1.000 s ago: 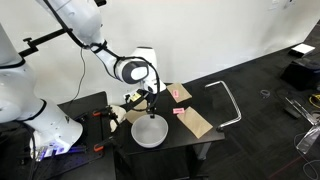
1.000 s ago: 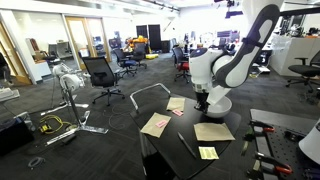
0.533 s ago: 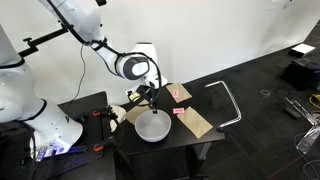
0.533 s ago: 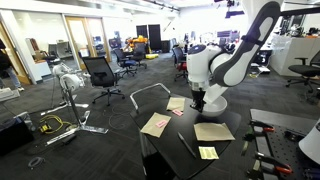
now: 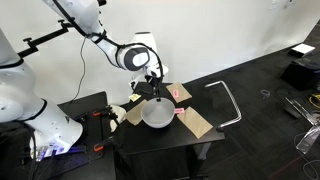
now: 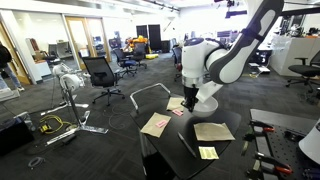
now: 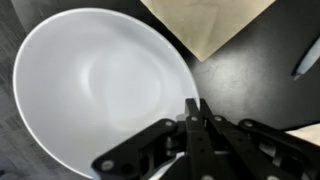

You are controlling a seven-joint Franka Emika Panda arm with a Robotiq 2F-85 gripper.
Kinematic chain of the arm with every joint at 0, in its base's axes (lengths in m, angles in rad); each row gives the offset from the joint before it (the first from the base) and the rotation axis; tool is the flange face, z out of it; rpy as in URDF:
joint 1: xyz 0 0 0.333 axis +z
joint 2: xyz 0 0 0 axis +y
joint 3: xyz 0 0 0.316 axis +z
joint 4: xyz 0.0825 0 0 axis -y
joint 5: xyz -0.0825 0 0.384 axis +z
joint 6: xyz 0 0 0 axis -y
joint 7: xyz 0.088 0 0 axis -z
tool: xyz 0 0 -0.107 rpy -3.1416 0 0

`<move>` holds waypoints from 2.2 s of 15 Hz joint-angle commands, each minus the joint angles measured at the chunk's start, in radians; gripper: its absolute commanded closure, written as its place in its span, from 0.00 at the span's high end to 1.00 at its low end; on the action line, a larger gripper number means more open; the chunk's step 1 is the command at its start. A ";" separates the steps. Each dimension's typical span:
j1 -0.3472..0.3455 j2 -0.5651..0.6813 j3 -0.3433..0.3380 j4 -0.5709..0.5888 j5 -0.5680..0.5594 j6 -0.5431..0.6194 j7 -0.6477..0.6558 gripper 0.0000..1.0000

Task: Move the grey bowl to the left

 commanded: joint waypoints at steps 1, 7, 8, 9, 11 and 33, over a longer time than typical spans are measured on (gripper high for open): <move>0.014 -0.006 0.038 0.013 0.072 0.054 -0.095 0.01; 0.030 0.032 0.107 0.060 0.235 0.128 -0.306 0.01; 0.032 0.043 0.114 0.073 0.262 0.121 -0.339 0.01; 0.036 0.057 0.115 0.089 0.282 0.114 -0.366 0.01; 0.043 0.083 0.113 0.116 0.311 0.111 -0.407 0.01; 0.125 0.025 0.037 0.132 0.287 0.042 -0.418 0.81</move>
